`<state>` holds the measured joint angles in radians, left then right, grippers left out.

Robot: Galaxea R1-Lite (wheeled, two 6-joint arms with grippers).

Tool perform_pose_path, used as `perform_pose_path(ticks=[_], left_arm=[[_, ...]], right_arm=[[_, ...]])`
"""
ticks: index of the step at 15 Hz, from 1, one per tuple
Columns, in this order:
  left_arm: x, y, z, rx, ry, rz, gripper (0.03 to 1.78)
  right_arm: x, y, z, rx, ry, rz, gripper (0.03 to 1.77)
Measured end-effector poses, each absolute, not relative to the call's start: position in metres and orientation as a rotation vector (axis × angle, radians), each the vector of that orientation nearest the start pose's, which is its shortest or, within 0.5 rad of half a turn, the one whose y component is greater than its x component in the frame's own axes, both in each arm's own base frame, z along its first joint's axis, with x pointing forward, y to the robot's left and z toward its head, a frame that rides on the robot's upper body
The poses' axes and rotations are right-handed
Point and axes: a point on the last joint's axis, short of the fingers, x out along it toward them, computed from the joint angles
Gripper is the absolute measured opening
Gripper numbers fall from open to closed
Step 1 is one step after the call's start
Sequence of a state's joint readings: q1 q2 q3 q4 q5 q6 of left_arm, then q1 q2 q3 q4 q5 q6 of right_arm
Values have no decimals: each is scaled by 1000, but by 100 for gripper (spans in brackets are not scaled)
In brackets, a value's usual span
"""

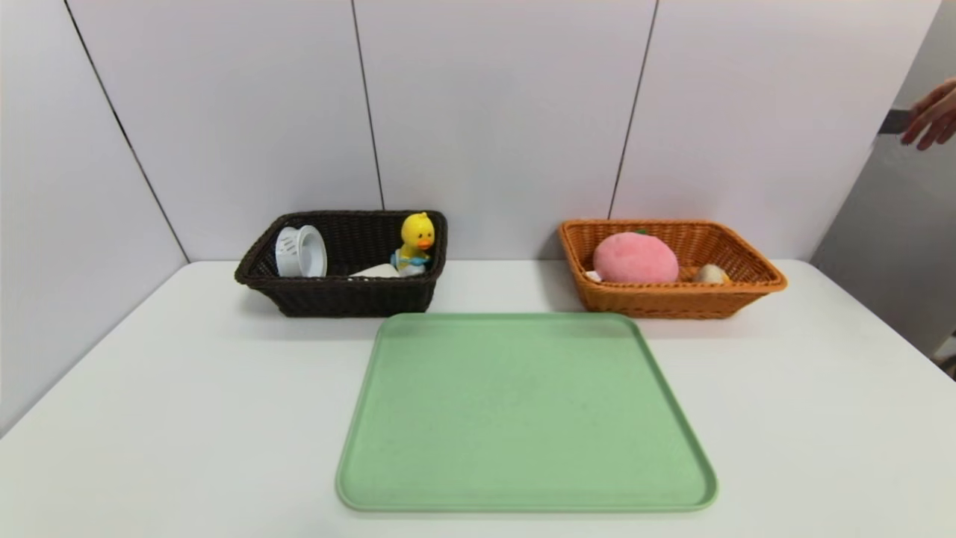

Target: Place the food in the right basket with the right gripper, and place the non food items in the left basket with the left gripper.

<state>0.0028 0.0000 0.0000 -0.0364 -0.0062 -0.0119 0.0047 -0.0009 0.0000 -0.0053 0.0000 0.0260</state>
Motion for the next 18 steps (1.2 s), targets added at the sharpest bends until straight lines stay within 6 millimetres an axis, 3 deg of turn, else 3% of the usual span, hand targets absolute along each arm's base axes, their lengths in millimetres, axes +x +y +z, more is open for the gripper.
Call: perform_pose_path(ticks=[18], left_arm=[[-23, 0, 79, -12, -36, -3, 169]], right_arm=[[-23, 0, 76, 26, -7, 5, 171]])
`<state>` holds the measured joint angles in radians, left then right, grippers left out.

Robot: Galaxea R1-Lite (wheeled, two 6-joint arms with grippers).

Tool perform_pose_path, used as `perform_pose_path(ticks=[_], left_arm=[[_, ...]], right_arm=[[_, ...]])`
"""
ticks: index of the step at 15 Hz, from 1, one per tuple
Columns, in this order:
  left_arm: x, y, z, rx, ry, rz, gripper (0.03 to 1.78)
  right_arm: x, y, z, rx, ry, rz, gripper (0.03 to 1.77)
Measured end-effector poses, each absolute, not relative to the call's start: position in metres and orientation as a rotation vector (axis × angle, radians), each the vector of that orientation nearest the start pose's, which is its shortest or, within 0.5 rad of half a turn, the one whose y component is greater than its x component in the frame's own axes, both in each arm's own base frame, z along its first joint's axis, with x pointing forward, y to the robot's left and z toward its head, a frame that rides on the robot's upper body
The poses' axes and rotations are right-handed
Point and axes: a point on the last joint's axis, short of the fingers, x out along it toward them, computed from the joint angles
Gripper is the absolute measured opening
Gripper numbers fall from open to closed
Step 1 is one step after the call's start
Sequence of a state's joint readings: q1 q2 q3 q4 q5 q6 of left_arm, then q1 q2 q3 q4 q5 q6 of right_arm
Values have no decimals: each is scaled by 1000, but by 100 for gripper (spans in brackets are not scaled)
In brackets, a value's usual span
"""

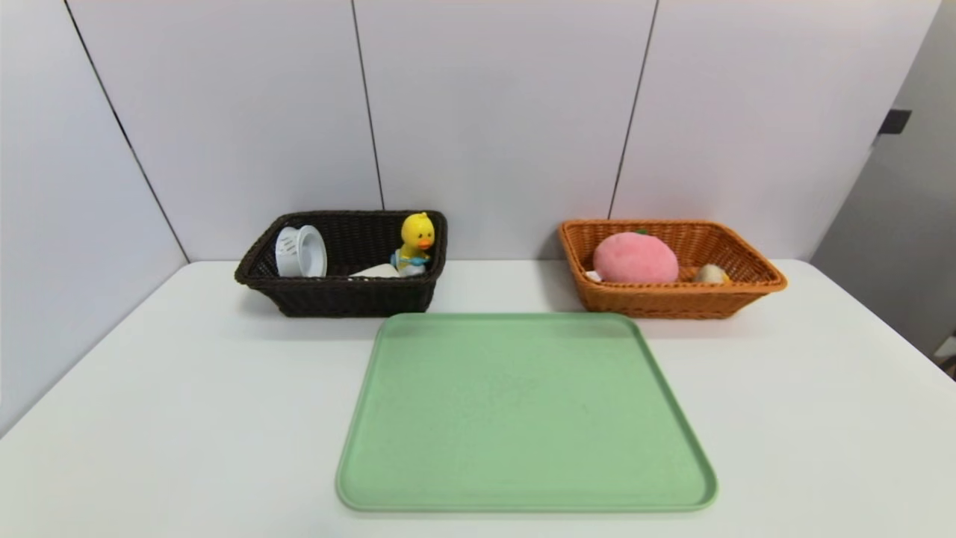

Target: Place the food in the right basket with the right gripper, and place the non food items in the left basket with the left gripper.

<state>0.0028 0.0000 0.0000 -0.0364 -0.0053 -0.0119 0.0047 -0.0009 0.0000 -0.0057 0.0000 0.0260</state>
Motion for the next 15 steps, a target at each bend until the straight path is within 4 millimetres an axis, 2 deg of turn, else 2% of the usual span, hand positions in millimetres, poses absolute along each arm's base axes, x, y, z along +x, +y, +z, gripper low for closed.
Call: perform_pose_path(ticks=[15], left_arm=[[-23, 0, 79, -12, -36, -4, 169]], right_arm=[[-23, 0, 76, 26, -6, 5, 171]])
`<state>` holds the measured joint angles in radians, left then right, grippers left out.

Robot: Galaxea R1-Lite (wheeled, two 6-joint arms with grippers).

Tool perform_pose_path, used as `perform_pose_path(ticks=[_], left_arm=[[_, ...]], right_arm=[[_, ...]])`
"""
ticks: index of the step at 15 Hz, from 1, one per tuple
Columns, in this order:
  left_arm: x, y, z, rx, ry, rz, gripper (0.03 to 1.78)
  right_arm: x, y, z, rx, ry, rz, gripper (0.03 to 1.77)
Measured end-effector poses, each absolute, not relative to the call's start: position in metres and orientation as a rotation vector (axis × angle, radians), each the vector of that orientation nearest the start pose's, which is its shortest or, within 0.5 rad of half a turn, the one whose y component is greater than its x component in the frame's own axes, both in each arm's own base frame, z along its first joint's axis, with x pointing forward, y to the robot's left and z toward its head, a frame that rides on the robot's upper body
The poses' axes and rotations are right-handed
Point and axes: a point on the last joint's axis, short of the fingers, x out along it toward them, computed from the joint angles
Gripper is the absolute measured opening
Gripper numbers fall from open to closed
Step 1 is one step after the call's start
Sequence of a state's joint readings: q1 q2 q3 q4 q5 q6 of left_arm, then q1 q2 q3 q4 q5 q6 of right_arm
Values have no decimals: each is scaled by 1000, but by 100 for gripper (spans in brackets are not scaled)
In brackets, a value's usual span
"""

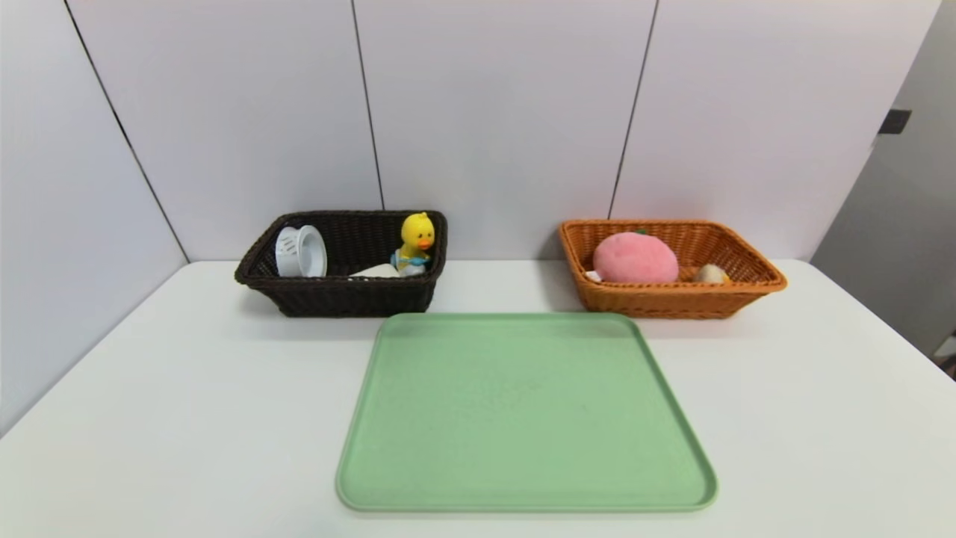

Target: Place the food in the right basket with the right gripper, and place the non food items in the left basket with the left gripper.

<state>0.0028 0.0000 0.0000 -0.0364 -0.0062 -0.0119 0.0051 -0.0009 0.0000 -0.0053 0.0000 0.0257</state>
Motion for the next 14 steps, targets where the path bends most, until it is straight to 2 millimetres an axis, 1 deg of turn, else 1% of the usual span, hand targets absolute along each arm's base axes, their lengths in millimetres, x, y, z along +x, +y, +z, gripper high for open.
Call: perform_pose_path(ticks=[14], left_arm=[[-23, 0, 79, -12, -36, -3, 169]], right_arm=[[-23, 0, 76, 26, -7, 5, 171]])
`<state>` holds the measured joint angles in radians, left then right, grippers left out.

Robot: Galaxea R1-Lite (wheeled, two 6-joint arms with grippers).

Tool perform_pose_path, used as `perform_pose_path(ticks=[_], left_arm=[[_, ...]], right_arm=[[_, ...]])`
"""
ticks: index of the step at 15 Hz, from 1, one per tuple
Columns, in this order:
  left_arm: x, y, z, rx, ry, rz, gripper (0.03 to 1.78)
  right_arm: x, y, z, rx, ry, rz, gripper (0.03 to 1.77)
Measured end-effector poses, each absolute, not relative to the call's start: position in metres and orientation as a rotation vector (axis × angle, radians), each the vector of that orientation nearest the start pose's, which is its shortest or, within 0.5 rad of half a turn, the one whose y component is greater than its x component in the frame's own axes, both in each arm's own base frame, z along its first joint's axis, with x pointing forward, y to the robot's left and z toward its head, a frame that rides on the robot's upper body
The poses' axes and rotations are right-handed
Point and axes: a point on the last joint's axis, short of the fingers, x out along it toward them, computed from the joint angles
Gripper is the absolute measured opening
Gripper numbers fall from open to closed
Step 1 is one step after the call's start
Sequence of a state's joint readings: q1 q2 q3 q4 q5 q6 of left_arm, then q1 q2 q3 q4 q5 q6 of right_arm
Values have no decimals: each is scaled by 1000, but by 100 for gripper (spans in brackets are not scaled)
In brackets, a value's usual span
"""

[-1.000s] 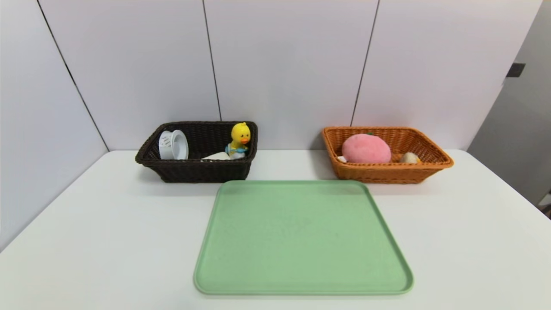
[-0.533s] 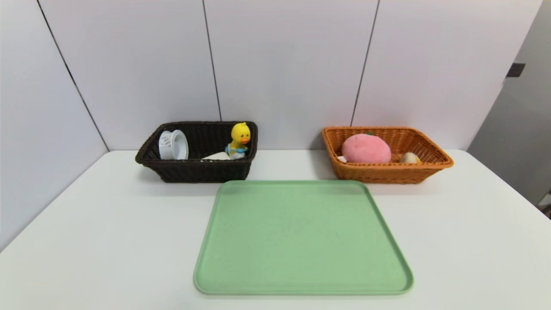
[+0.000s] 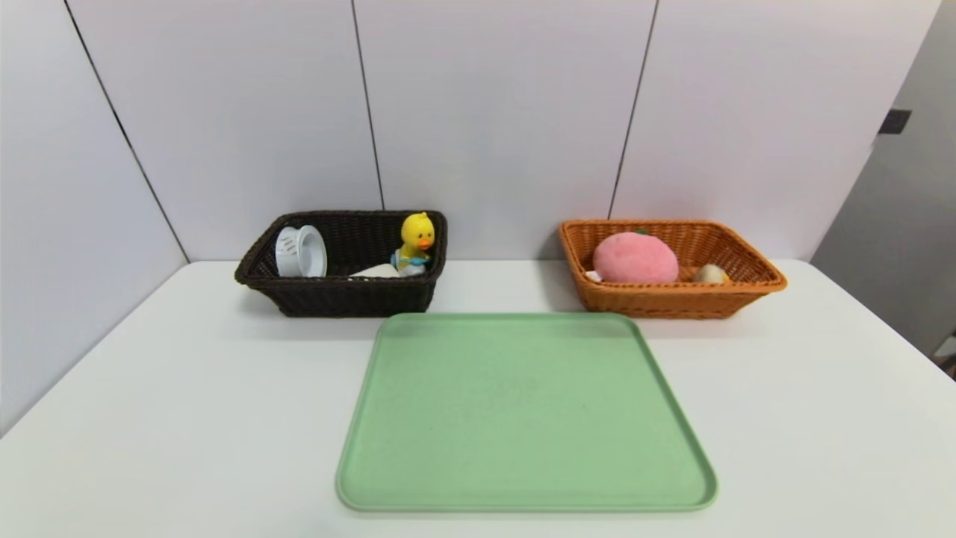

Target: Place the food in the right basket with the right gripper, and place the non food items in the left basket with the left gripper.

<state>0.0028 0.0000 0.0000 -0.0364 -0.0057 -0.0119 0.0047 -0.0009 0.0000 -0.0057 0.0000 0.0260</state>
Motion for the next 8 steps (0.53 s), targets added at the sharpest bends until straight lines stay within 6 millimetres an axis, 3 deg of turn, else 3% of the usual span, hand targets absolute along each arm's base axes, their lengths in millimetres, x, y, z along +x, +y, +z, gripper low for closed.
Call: perform_pose_path(ticks=[8], left_arm=[[-23, 0, 79, -12, -36, -4, 169]], right_arm=[[-23, 0, 76, 26, -6, 5, 171]])
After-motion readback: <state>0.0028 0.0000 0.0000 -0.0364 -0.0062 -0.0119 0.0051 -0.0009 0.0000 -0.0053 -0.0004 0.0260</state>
